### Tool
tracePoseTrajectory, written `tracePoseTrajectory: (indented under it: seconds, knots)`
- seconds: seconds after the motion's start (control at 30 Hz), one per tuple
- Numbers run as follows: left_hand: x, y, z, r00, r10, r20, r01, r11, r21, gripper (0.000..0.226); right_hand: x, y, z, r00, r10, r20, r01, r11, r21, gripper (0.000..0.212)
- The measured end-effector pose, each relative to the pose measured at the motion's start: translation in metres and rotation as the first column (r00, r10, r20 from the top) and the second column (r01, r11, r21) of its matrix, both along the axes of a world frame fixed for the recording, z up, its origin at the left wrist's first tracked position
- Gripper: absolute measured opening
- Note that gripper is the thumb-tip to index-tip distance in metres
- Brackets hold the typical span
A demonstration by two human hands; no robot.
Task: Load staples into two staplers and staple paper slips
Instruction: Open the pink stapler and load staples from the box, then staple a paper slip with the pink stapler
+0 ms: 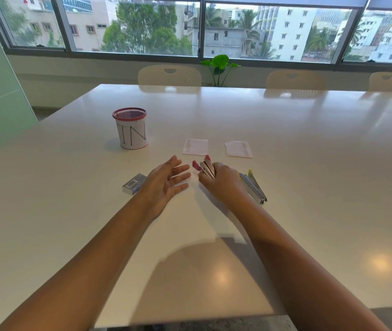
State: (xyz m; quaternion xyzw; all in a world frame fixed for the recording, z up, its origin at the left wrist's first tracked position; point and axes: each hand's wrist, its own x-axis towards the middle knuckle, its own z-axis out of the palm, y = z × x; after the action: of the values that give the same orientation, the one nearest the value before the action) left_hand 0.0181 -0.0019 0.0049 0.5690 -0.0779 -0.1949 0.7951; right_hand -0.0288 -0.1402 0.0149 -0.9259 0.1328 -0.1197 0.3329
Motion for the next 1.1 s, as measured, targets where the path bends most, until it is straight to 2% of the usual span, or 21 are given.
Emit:
tracePoseTrajectory:
  seconds: [0.1,0.27,0.37,0.43,0.5,0.57,0.7,0.83,0.93,1.1]
  knots:
    - [0.001,0.0,-0.001,1.0,0.017,0.009,-0.017,1.0,-0.01,0.039,0.0,-0.001,-0.003,0.998,-0.009,-0.06,0.005,0.998,-0.063,0.023]
    - [0.001,0.001,-0.002,1.0,0.013,0.02,-0.013,1.0,0.017,0.032,-0.002,0.003,-0.004,0.996,0.015,-0.088,-0.022,0.996,-0.084,0.029]
    - [0.001,0.0,-0.003,0.998,0.012,0.055,-0.015,0.999,0.053,0.028,-0.004,0.007,-0.003,0.995,-0.013,-0.102,-0.003,0.988,-0.154,0.035]
    - [-0.002,-0.001,-0.005,0.978,0.033,0.205,-0.079,0.972,0.221,0.027,-0.004,0.009,-0.003,0.994,-0.035,-0.107,0.014,0.981,-0.192,0.041]
    - [-0.003,-0.003,-0.009,0.902,0.008,0.432,-0.21,0.882,0.422,0.026,-0.003,0.009,-0.005,0.994,-0.036,-0.103,0.013,0.976,-0.216,0.048]
    - [-0.005,-0.005,-0.013,0.843,-0.052,0.536,-0.268,0.823,0.501,0.024,-0.002,0.01,-0.006,0.993,-0.028,-0.118,-0.002,0.969,-0.246,0.06]
    - [0.003,-0.001,-0.019,0.837,-0.114,0.536,-0.234,0.811,0.537,0.026,-0.003,0.01,-0.006,0.989,-0.019,-0.145,-0.018,0.968,-0.25,0.072]
    - [0.004,0.002,-0.019,0.853,-0.091,0.515,-0.219,0.832,0.51,0.027,-0.008,0.013,0.001,0.984,0.046,-0.169,-0.095,0.951,-0.295,0.059]
    - [0.003,0.002,-0.017,0.849,-0.102,0.518,-0.224,0.819,0.528,0.027,-0.005,0.008,0.004,0.985,0.001,-0.171,-0.042,0.972,-0.233,0.06]
    - [0.003,0.0,-0.016,0.806,-0.173,0.566,-0.252,0.765,0.592,0.028,0.016,-0.002,0.025,0.985,-0.08,-0.155,0.013,0.919,-0.394,0.047]
